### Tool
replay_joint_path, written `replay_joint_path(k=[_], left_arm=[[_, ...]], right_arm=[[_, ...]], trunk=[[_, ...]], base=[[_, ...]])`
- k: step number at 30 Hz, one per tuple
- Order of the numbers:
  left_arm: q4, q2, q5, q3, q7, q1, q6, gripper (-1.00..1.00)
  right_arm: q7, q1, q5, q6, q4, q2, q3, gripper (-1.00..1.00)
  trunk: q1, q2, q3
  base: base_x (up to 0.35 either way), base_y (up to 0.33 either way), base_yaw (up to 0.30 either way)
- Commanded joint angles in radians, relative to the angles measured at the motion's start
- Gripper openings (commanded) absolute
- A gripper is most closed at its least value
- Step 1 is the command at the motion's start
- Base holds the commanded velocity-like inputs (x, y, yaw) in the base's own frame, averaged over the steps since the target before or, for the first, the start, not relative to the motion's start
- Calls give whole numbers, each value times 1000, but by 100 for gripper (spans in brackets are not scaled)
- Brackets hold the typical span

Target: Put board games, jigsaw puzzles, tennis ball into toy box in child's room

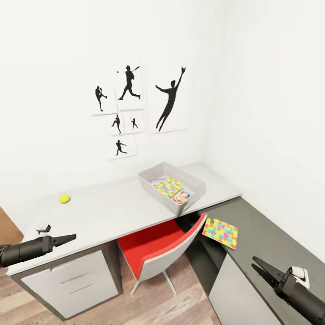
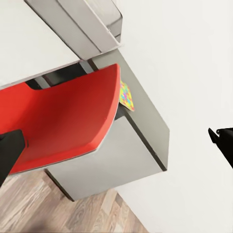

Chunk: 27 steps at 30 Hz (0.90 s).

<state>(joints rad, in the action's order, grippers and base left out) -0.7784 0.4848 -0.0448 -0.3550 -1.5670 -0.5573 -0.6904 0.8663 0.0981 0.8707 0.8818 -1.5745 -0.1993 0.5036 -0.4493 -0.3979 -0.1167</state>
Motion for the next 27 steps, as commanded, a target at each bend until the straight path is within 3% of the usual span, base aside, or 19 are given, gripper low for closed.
replay_joint_path(k=[1,14,27], left_arm=[[1,0,0,0,-4,-1,-11,100],[1,0,0,-1,-4,-1,-10,100],[1,0,0,-1,-4,-1,-10,100]], right_arm=[[0,0,2,5,-1,0,1,100],[0,0,2,5,0,0,1,100],[2,0,2,3,2,0,4,100]], trunk=[[-1,-2,-2],[-1,-2,-2],[-1,-2,-2]], base=[[0,223,292],[0,177,276],[0,138,27]])
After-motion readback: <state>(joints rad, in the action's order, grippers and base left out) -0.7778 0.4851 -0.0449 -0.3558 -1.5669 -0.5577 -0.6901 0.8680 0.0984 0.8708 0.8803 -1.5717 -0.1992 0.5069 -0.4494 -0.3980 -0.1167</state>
